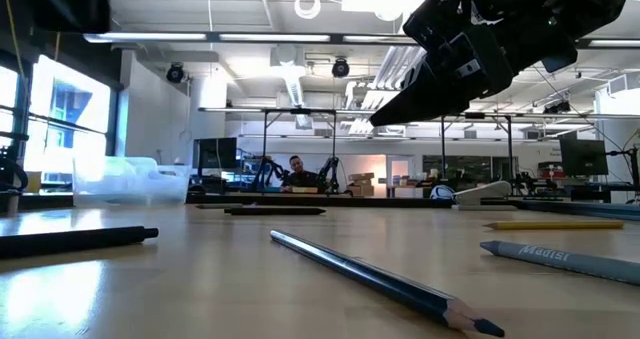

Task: Sort crayons/erasers/pens/pencils in bins
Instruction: Put the red pencil into the black bin

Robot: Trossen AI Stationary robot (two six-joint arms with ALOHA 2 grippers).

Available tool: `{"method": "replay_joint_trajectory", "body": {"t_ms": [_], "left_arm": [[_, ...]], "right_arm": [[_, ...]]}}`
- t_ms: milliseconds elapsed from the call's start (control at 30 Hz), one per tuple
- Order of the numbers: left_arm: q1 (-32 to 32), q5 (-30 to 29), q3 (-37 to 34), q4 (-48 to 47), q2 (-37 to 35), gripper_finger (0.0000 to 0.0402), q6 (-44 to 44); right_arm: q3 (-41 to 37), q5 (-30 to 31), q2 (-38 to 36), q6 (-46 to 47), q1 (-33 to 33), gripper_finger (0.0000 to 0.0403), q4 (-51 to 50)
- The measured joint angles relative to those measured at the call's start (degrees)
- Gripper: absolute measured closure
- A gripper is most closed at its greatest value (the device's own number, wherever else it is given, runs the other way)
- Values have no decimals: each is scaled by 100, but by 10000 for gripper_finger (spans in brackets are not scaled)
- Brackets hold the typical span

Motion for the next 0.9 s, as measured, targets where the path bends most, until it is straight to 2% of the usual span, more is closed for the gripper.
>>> {"method": "replay_joint_trajectory", "body": {"t_ms": [200,300,433,567,700,900], "left_arm": [[-877,30,-2,-622,-102,401,-1311],[-1306,-168,0,-834,-113,401,-1886],[-1480,-332,0,-879,-32,401,-2101],[-1146,-341,0,-889,82,401,-1782],[-430,-267,0,-815,255,395,-1354],[541,-83,-45,-409,702,343,-353]], "right_arm": [[0,2,0,17,-1,403,6],[0,4,0,17,0,403,18],[0,5,0,17,0,403,36],[0,28,0,50,0,403,38],[0,26,0,61,-1,403,46],[0,24,0,62,19,403,85]]}}
